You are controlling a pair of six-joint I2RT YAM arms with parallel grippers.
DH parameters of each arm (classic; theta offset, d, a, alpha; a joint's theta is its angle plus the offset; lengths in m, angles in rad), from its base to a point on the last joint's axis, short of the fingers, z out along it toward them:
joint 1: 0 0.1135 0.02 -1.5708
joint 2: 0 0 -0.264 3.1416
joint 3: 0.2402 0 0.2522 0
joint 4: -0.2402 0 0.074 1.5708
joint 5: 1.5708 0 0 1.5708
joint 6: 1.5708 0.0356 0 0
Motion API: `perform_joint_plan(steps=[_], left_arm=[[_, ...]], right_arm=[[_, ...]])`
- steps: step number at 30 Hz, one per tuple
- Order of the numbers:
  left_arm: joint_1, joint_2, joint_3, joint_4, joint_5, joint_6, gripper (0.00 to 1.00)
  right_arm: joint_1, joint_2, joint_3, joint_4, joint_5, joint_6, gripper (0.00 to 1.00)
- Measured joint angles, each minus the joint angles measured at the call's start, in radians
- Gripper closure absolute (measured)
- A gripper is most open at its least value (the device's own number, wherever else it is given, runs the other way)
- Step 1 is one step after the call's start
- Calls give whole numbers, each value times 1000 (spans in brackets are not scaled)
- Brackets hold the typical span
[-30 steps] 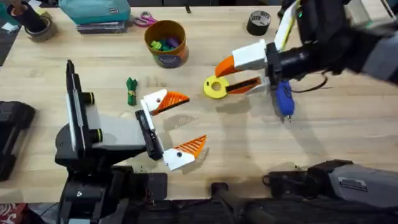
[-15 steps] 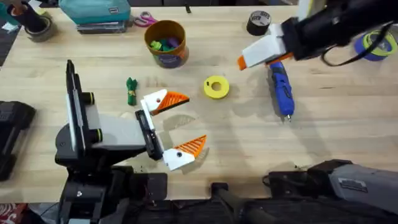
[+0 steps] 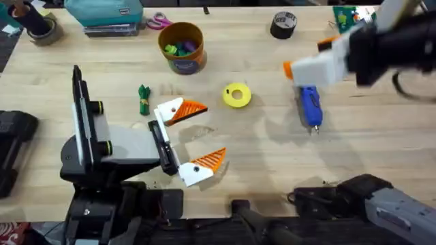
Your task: Pick up the gripper from the table and insert it into the empty holder that is missing its gripper. Then pick up a screw, insert it into the mounting hole, and use the screwdriver to tighten it. Finally, clean up the table by picking up the vegetable and placing it into the bucket.
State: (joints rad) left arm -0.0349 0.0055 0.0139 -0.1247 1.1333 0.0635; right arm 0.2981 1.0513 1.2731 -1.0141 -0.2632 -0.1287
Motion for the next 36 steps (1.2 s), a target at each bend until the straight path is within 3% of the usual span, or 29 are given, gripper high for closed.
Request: perform_joint_plan(steps=[6,9,20,36], left_arm=[[0,0,0,0,0,0,15],[0,0,0,0,0,0,15],[0,0,0,0,0,0,15],[0,0,0,0,0,0,15]], right_arm=[[0,-115,-231,73,15,-3,5],[0,-119,-287,105,15,2,5],[2,-73,-293,141,16,7,5],[147,209,-293,329,16,79,5]])
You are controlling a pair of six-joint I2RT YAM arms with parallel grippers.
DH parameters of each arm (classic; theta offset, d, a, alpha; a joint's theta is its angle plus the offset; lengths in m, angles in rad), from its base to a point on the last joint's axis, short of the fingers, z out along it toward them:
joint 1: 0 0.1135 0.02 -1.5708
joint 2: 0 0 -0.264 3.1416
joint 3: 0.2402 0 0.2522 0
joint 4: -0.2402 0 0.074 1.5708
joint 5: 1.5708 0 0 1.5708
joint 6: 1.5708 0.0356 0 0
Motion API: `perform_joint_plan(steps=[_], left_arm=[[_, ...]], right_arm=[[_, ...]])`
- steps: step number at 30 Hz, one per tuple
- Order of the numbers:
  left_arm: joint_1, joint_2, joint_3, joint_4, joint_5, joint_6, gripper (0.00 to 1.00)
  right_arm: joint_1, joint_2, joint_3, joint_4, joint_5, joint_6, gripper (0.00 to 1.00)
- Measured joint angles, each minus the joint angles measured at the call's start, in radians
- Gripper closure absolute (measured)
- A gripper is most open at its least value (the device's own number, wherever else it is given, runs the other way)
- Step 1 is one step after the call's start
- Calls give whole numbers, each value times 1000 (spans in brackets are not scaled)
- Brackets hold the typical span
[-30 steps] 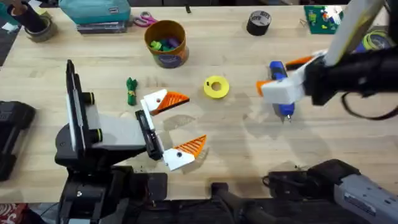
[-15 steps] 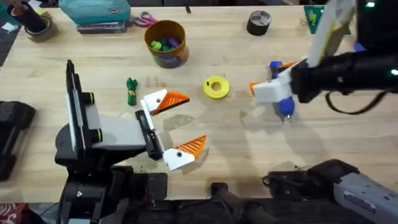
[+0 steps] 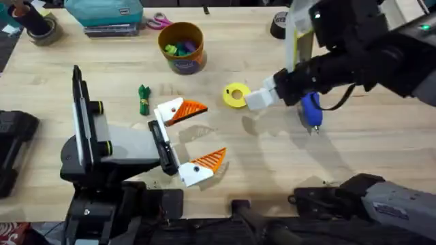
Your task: Pick up the gripper from the table and insert it into the empty holder that is missing its gripper. Then pick up a screw, insert it into the mounting hole, and use the screwdriver to tighten it. Finally, clean up the table by picking up the vegetable and placing it into the bucket.
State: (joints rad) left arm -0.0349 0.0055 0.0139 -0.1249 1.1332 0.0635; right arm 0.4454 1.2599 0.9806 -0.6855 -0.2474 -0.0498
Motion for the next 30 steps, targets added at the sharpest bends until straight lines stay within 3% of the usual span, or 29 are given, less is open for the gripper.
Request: perform_joint_plan(steps=[12,30], left_arm=[[0,0,0,0,0,0,15],[0,0,0,0,0,0,15]], right_arm=[[70,109,13,19,22,89,6],[164,309,211,1,79,163,11]])
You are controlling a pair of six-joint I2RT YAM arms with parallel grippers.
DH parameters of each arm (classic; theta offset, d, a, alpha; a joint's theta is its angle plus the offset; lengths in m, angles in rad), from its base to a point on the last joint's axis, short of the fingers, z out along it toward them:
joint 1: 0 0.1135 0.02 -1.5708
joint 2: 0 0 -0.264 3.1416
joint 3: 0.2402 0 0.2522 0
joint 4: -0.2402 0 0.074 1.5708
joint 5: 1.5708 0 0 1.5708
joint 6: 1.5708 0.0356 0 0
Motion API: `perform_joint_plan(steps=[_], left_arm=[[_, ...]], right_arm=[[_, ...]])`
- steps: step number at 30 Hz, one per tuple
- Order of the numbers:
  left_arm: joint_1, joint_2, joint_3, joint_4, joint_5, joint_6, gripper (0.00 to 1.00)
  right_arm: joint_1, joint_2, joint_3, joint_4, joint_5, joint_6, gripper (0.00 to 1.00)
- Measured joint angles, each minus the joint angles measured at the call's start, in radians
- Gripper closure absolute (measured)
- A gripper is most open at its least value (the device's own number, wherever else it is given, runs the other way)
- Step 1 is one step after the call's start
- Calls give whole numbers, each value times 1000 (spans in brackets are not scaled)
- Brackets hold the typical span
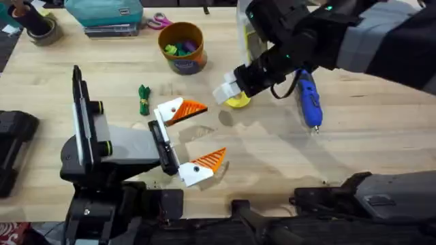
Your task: Pick up the gripper from the table and insert it into the empty holder that is missing its gripper. Then pick up a screw, insert it into the mounting hole, and use the screwdriver to tighten it. Finally, clean up the table by picking up the vegetable and placing it into the bucket.
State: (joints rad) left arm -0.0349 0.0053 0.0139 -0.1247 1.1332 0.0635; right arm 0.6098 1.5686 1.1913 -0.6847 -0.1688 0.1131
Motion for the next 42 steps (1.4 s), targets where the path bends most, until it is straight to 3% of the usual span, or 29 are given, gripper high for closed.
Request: perform_joint_plan(steps=[13,25,42], left_arm=[[0,0,0,0,0,0,15],[0,0,0,0,0,0,15],[0,0,0,0,0,0,15]], right_arm=[[2,45,3,-49,2,-60,17],[2,96,5,-19,75,-92,17],[2,176,70,3,78,-106,17]])
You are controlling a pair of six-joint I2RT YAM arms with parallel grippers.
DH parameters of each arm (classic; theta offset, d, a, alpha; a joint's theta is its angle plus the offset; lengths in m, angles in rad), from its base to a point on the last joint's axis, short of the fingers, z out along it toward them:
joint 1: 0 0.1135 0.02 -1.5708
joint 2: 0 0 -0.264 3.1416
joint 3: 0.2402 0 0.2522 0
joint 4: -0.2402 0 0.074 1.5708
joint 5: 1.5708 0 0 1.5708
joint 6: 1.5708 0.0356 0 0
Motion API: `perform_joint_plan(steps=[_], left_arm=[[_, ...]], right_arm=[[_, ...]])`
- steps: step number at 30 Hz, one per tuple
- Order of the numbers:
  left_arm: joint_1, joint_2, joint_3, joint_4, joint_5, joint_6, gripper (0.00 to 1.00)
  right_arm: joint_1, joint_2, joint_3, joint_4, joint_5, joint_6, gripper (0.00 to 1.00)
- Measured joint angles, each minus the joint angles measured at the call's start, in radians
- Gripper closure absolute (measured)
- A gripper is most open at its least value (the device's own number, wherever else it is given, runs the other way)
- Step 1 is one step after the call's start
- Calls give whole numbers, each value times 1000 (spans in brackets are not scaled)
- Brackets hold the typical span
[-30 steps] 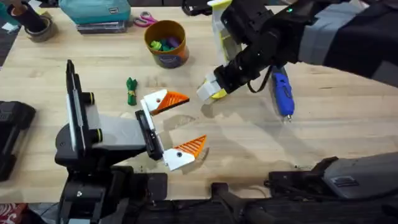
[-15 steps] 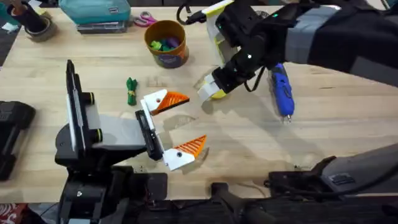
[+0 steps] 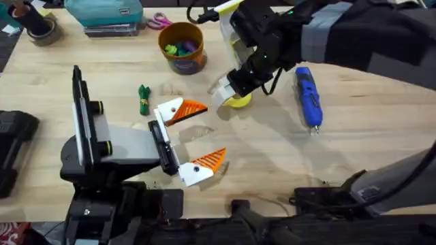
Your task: Pick up the gripper from the table and insert it into the empty holder that is missing its gripper. Then pick up a screw, insert it into the mounting hole, and use the screwdriver to tighten it. Finally, clean up the table by picking up the vegetable and placing it into the bucket.
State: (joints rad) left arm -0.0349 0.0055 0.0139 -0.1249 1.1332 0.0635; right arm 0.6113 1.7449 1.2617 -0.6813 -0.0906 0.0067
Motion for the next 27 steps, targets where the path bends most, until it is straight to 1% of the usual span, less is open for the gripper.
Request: perform_joint_plan(steps=[4,11,15,27], left_arm=[[0,0,0,0,0,0,15],[0,0,0,0,0,0,15],[0,0,0,0,0,0,15],[0,0,0,0,0,0,15]], right_arm=[[0,20,0,2,0,-1,23],[0,44,0,2,0,-3,76],[0,44,0,2,0,-13,118],[8,44,2,9,0,-42,162]])
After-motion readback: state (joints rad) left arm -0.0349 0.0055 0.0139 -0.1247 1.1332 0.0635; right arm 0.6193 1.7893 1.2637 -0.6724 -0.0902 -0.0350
